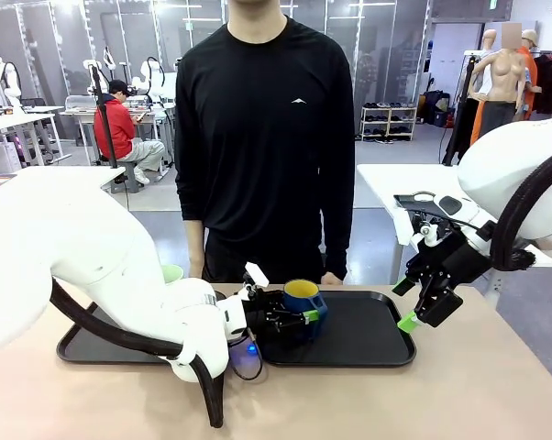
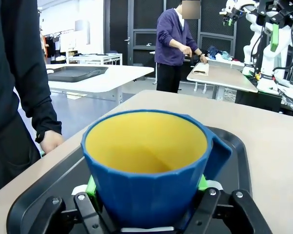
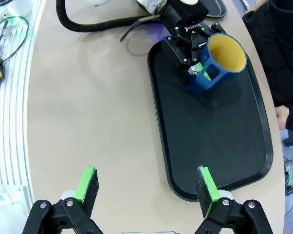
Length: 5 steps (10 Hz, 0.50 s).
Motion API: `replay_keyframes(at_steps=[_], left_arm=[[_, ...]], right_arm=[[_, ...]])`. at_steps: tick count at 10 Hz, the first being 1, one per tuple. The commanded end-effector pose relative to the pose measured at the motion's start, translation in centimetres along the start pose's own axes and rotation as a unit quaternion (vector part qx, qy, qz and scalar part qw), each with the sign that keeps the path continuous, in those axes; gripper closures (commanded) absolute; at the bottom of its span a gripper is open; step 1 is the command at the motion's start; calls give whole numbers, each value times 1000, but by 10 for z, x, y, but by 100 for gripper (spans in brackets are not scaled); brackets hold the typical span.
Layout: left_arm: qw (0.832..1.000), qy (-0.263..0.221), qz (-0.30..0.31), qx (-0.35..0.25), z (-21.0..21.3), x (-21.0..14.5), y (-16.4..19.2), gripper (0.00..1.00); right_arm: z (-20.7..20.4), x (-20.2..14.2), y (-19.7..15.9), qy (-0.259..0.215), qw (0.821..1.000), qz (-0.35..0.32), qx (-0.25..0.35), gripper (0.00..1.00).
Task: Sort and store the cups by type.
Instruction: Pick up the Handle plastic cup and place it into the empty Flat Tray.
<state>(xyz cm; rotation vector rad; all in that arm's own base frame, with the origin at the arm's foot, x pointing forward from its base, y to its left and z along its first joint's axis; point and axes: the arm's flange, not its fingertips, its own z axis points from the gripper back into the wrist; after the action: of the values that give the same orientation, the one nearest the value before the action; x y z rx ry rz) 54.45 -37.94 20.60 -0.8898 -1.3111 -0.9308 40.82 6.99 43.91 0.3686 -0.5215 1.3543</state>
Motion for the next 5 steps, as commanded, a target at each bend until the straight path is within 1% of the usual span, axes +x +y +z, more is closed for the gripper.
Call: replay_keyframes(at_steps=[1, 2, 5], left_arm=[[999, 9, -14, 27, 0, -41, -44, 2], [999, 10, -16, 32, 2, -41, -45, 0], [998, 7, -22, 53, 8, -38, -48, 0]], right_arm=[[0, 0, 2, 5, 1000, -2, -2, 0], [0, 0, 2, 5, 1000, -2, -2, 0], [0, 0, 2, 5, 1000, -2, -2, 0]])
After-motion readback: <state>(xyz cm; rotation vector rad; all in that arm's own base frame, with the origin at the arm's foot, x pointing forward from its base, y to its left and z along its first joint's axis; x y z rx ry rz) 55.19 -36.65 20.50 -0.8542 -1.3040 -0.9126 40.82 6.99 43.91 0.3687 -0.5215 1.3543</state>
